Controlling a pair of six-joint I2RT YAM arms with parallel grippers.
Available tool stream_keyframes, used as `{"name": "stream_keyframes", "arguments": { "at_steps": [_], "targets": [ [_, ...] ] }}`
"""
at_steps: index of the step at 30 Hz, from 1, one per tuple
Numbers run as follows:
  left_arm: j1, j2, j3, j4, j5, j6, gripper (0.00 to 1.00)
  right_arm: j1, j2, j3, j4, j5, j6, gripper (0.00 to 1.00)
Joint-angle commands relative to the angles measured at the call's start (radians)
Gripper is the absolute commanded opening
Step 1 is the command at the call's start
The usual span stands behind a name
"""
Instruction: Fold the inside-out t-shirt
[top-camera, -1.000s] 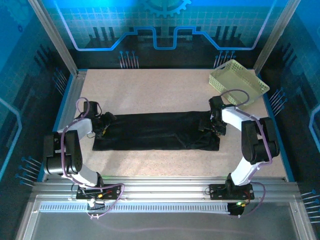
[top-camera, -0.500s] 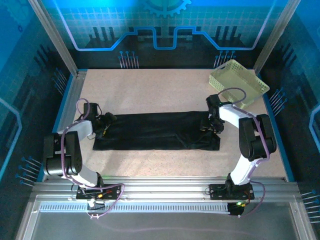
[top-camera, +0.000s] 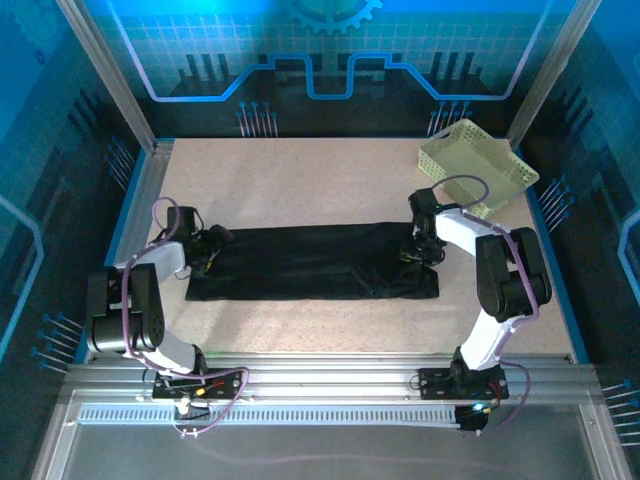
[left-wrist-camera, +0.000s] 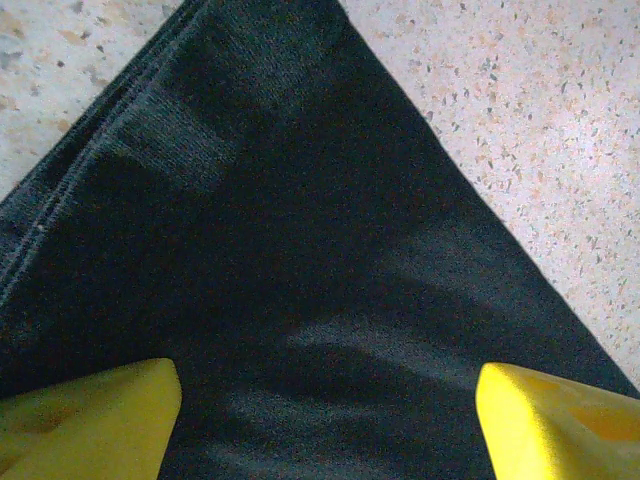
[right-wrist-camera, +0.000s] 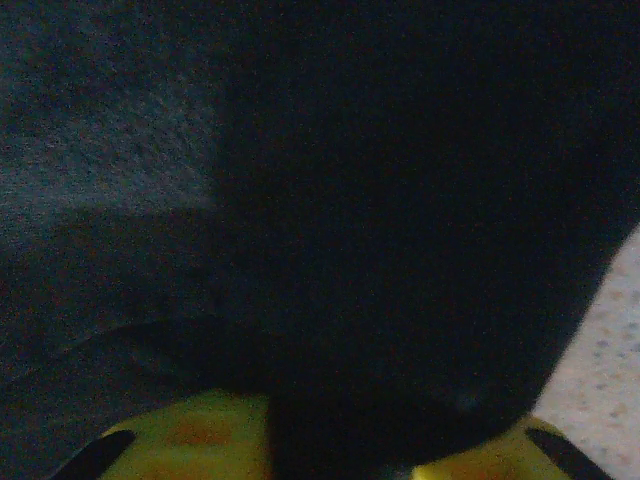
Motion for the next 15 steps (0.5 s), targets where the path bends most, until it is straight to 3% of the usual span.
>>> {"name": "stream_keyframes", "arguments": {
  "at_steps": [1, 15],
  "targets": [
    [0.001, -0.007, -0.036, -0.030, 0.002, -0.016, 0.79, 0.012, 0.012, -0.021, 0.014, 0.010, 0.005, 0.25],
    [0.001, -0.020, -0.037, -0.036, -0.001, -0.020, 0.80, -0.020, -0.041, -0.054, 0.021, 0.036, 0.005, 0.07]
  ]
}}
